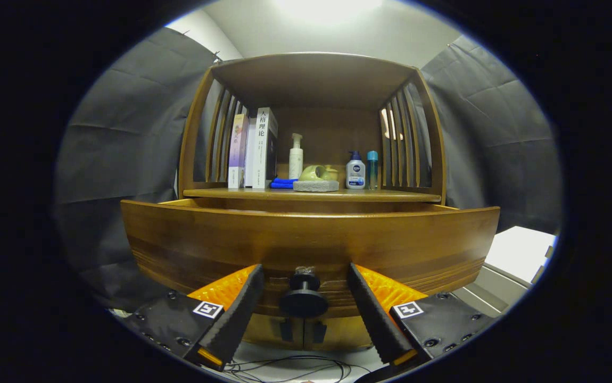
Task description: Pull open the drawer, take out the items inside it, and place them on the countertop above the cabinet.
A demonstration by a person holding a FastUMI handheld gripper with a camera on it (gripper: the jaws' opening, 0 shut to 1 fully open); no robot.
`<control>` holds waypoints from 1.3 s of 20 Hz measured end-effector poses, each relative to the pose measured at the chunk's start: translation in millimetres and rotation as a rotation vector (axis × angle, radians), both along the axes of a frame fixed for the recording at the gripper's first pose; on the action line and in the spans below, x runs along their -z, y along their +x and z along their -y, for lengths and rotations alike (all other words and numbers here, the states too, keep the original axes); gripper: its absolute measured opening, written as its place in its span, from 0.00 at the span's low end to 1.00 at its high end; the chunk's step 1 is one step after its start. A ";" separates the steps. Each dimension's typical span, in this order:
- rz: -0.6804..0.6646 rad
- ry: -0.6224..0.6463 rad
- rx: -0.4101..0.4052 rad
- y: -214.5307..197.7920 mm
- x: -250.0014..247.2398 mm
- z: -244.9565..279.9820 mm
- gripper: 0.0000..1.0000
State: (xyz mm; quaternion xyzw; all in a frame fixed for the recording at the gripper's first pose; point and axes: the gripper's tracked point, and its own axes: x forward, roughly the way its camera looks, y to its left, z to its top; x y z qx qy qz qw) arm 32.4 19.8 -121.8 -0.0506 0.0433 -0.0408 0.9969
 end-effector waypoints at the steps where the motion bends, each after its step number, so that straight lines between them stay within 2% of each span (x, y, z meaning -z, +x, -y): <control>1: 0.006 -0.009 0.002 3.0 -1.0 0.0 1.00; 4: 0.012 -0.037 0.004 8.7 0.3 1.3 1.00; 16: -0.013 0.008 0.021 47.1 -0.9 1.2 1.00; 26: -0.033 0.011 0.023 56.1 -0.4 2.2 1.00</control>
